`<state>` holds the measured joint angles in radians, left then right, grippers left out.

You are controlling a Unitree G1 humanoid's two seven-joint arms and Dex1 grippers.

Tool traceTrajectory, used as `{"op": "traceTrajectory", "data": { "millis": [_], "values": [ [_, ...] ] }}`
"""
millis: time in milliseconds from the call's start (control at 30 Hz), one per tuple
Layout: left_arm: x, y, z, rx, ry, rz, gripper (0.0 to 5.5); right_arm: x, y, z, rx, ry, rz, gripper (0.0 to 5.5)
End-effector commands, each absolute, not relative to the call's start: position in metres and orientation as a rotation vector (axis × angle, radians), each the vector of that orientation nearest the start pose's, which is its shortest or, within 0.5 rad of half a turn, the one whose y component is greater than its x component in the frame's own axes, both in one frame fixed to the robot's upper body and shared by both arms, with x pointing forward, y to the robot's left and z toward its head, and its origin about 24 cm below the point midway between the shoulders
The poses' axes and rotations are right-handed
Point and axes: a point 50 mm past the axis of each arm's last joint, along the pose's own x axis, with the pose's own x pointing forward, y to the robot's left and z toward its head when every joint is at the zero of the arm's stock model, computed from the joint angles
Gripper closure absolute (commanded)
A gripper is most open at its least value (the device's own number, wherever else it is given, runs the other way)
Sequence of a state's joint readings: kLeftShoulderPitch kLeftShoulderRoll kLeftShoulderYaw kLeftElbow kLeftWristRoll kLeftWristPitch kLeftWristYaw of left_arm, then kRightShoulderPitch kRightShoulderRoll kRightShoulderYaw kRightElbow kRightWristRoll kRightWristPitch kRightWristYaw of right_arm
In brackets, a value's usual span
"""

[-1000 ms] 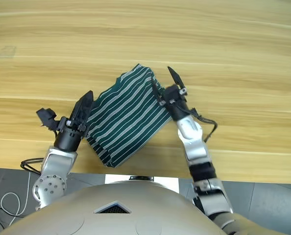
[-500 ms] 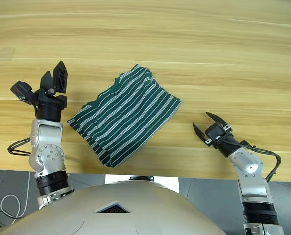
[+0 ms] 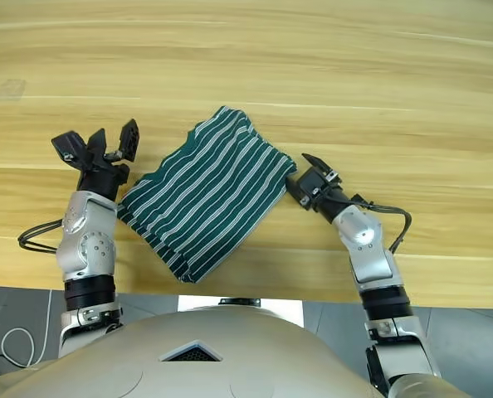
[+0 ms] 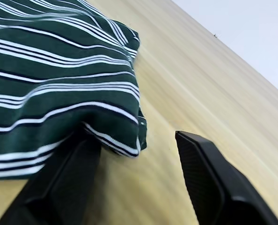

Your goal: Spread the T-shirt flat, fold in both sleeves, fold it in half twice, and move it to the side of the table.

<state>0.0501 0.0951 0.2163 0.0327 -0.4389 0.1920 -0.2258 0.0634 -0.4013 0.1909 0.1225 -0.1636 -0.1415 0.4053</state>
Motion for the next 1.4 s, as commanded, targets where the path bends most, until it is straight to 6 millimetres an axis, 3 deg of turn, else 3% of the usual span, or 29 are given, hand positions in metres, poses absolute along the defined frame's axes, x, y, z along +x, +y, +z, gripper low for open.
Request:
{"op": "traceTrajectory", "data": {
  "millis": [33, 167, 333, 433, 533, 633, 700, 867, 967, 1100, 1200, 1300, 1400],
  "values": [
    [0.23, 0.208, 0.005, -0.391, 0.207, 0.006, 1.08, 0.244, -0.159, -0.005, -0.518, 0.193, 0.601, 2.58],
    [0.224, 0.21, -0.003, -0.409, 0.225, 0.021, 1.08, 0.286, -0.15, -0.002, -0.488, 0.174, 0.526, 2.58],
    [0.21, 0.21, 0.0, -0.417, 0.19, -0.089, 1.08, 0.336, -0.139, 0.009, -0.422, 0.198, 0.407, 2.58],
    [0.202, 0.21, -0.002, -0.413, 0.212, -0.153, 1.08, 0.354, -0.128, 0.019, -0.395, 0.195, 0.369, 2.58],
    [0.186, 0.185, -0.01, -0.555, 0.272, -0.243, 1.08, 0.359, -0.129, 0.023, -0.379, 0.177, 0.289, 2.58],
    [0.166, 0.151, -0.011, -0.651, 0.303, -0.352, 1.08, 0.351, -0.144, 0.016, -0.337, 0.149, 0.219, 2.58],
    [0.161, 0.143, -0.009, -0.688, 0.306, -0.371, 1.08, 0.341, -0.165, 0.008, -0.312, 0.135, 0.165, 2.58],
    [0.158, 0.146, -0.005, -0.694, 0.3, -0.346, 1.08, 0.317, -0.205, 0.009, -0.284, 0.055, 0.062, 2.58],
    [0.161, 0.154, -0.005, -0.653, 0.298, -0.325, 1.08, 0.306, -0.214, 0.015, -0.277, 0.013, 0.024, 2.58],
    [0.167, 0.168, -0.006, -0.663, 0.277, -0.252, 1.08, 0.283, -0.204, 0.016, -0.347, -0.016, 0.134, 2.58],
    [0.152, 0.153, -0.001, -0.69, 0.279, -0.353, 1.08, 0.258, -0.191, 0.005, -0.464, -0.003, 0.29, 2.58],
    [0.144, 0.149, 0.01, -0.686, 0.246, -0.404, 1.08, 0.253, -0.186, 0.001, -0.512, 0.006, 0.318, 2.58],
    [0.156, 0.164, 0.016, -0.613, 0.185, -0.357, 1.08, 0.244, -0.166, -0.003, -0.516, 0.002, 0.397, 2.58]
  ]
}}
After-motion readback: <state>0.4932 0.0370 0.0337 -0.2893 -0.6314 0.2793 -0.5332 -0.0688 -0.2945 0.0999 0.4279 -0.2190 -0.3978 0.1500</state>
